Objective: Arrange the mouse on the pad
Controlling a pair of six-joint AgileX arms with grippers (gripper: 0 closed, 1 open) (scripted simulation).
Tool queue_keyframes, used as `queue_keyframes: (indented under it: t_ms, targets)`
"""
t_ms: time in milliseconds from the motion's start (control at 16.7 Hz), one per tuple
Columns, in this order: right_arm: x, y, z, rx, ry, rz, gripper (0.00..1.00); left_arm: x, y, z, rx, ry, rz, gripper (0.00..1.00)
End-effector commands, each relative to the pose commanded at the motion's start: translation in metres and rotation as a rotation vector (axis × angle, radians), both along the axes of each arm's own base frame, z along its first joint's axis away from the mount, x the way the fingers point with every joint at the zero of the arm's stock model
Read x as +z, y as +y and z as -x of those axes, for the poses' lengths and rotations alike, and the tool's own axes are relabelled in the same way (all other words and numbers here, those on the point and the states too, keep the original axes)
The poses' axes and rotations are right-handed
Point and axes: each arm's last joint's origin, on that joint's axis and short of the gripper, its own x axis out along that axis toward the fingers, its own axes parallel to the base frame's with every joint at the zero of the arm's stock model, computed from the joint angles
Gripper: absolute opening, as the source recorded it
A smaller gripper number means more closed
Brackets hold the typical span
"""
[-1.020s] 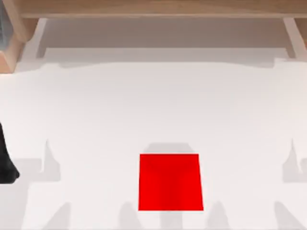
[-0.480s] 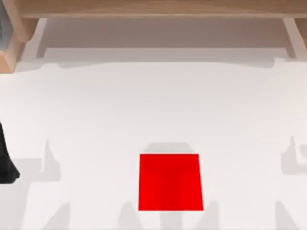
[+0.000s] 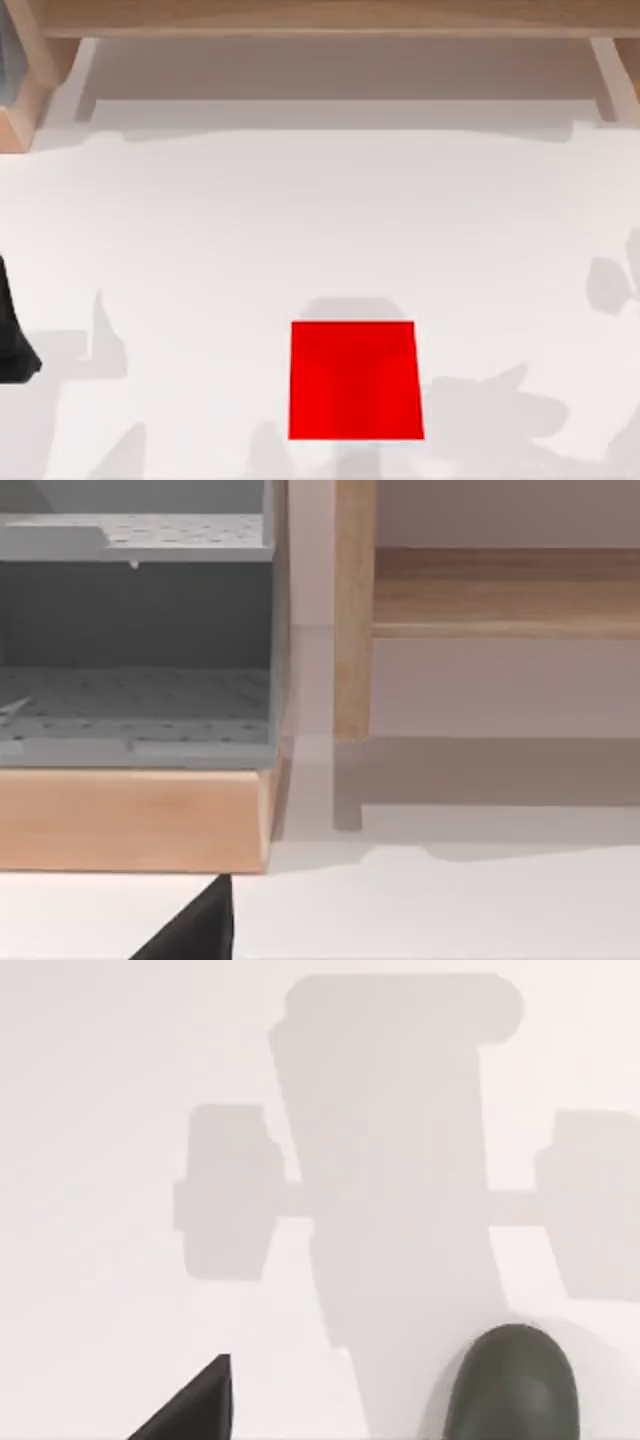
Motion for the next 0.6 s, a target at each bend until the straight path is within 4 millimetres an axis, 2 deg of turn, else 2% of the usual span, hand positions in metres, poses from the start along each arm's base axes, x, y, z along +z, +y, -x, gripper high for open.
queue_keyframes:
  t_ms: [120,300,480,600]
  targets:
    - [-0.006,-0.003,-0.023,-0.042,0.174,-0.035,1.00,0.000,0.000,0.000,0.000,0.000,0.000,1.00]
    - [-0.019,-0.005,-0.046,-0.093,0.401,-0.077,1.00,0.000,0.000,0.000,0.000,0.000,0.000,1.00]
    - [-0.031,-0.007,-0.056,-0.128,0.564,-0.099,1.00,0.000,0.000,0.000,0.000,0.000,0.000,1.00]
    - [-0.035,-0.007,-0.058,-0.136,0.604,-0.103,1.00,0.000,0.000,0.000,0.000,0.000,0.000,1.00]
